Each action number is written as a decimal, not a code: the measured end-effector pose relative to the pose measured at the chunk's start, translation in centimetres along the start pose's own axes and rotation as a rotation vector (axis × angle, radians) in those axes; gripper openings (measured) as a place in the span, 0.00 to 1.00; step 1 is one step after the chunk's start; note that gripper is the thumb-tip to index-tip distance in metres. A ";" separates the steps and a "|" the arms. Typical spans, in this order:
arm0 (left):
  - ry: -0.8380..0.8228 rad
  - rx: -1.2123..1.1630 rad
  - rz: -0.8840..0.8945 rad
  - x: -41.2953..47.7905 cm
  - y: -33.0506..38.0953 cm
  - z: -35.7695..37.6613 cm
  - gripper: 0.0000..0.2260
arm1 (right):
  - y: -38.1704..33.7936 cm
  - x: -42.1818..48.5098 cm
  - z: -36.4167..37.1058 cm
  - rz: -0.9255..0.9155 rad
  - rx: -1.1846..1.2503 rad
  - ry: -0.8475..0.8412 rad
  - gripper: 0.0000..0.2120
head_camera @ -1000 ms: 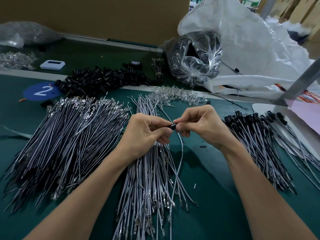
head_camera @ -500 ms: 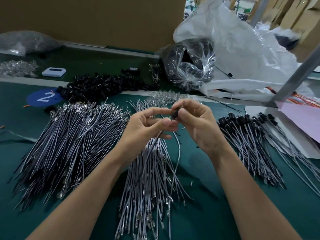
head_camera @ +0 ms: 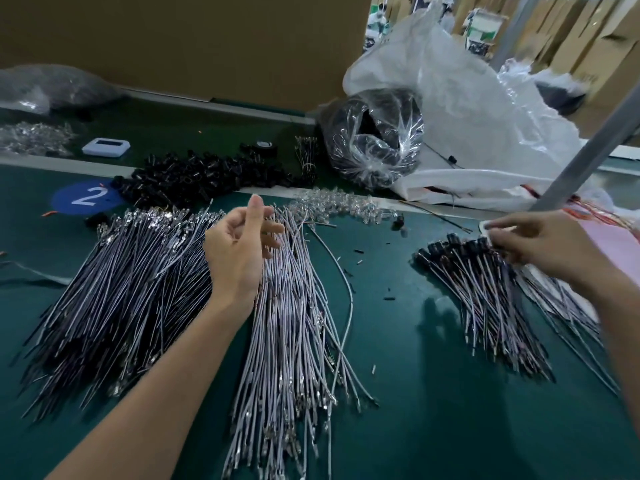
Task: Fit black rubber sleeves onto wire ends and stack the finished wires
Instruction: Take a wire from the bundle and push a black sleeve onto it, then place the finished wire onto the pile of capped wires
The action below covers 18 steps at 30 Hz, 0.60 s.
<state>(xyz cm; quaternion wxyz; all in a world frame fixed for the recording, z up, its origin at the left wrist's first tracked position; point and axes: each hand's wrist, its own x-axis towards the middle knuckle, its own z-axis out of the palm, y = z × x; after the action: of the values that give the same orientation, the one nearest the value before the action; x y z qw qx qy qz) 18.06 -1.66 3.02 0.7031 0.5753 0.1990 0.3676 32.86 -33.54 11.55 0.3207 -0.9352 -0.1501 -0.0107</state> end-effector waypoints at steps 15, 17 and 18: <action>0.209 0.061 0.068 0.2 0.0 -0.1 0.14 | -10.6 -0.9 18.2 -0.196 -0.334 -0.045 0.10; 0.205 0.073 0.072 0.3 -0.1 -0.1 0.14 | -10.3 -0.9 18.4 -0.231 -0.404 0.022 0.09; 0.201 0.088 0.079 0.4 -0.1 -0.1 0.13 | -10.1 -0.9 18.2 -0.240 -0.420 0.057 0.10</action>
<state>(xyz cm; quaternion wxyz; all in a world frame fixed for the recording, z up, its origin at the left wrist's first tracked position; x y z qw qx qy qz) 18.27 -1.27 2.91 0.6386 0.5730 0.2617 0.4420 27.70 -15.26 2.96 0.1197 -0.9562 -0.2454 -0.1058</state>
